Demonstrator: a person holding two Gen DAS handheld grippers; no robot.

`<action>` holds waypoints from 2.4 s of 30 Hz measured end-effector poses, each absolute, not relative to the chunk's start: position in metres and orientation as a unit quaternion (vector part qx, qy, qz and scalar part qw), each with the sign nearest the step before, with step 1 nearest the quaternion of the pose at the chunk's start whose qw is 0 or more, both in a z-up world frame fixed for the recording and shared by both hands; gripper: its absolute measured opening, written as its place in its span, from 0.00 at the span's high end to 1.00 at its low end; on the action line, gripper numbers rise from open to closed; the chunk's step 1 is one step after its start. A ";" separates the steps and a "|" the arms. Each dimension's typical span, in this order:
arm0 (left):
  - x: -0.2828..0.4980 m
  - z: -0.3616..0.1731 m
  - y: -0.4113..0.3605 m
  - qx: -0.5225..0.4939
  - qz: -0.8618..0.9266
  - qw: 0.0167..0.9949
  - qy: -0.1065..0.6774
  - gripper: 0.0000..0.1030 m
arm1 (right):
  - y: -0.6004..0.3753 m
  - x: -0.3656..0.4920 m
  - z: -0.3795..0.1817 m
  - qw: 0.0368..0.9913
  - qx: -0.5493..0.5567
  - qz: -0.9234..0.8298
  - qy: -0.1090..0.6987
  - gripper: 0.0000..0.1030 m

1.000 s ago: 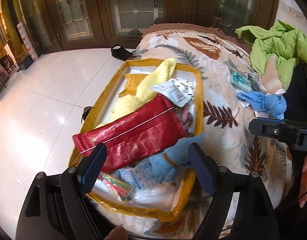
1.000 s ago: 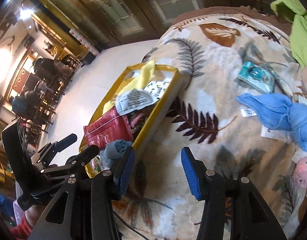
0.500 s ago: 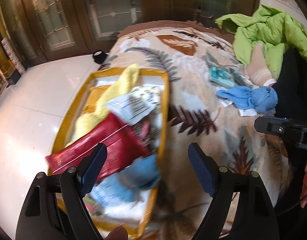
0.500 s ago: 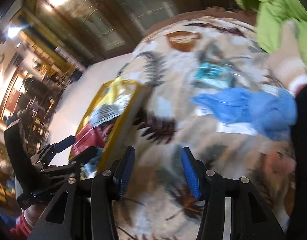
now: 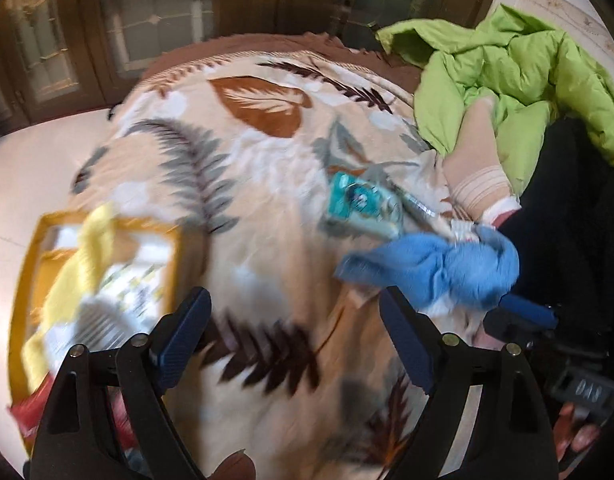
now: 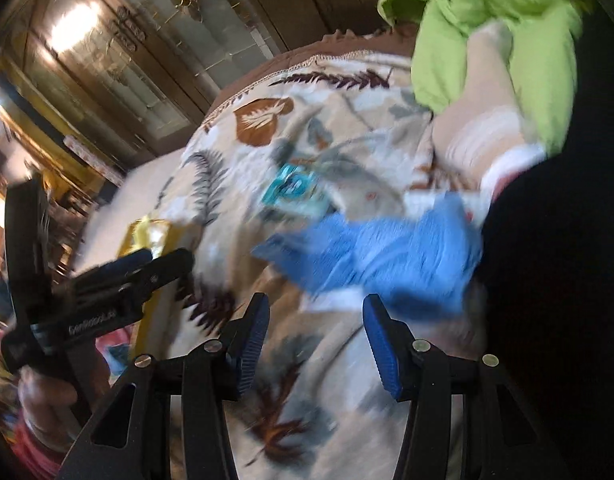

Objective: Organize soft objects
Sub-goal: 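Grasp the teal tissue pack with the left gripper while the right gripper grasps a green-white packet, then carry the tissue pack and green-white packet into the tray and open both grippers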

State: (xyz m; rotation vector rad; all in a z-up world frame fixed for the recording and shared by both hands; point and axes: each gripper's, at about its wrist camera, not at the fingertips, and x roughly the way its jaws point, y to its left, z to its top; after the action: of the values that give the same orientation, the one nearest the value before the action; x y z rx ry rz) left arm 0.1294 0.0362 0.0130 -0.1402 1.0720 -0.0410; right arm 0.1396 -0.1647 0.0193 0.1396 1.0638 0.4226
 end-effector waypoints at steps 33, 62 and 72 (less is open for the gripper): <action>0.251 -0.053 -0.038 -0.003 -0.054 0.796 0.602 0.15 | -0.173 0.251 -0.015 0.827 0.068 0.202 0.521 0.85; 0.176 0.010 0.049 -0.095 -0.008 0.842 0.531 0.56 | -0.128 0.196 0.037 0.832 0.056 0.270 0.482 0.93; 0.113 0.055 0.139 -0.113 0.051 0.857 0.501 0.56 | -0.029 0.163 0.068 0.812 0.013 0.355 0.463 0.93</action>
State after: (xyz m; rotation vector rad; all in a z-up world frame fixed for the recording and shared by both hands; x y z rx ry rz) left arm 0.1130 0.1386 0.0546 -0.2379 1.0525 0.1073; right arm 0.1632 -0.0295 0.0678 0.0270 0.9878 0.7576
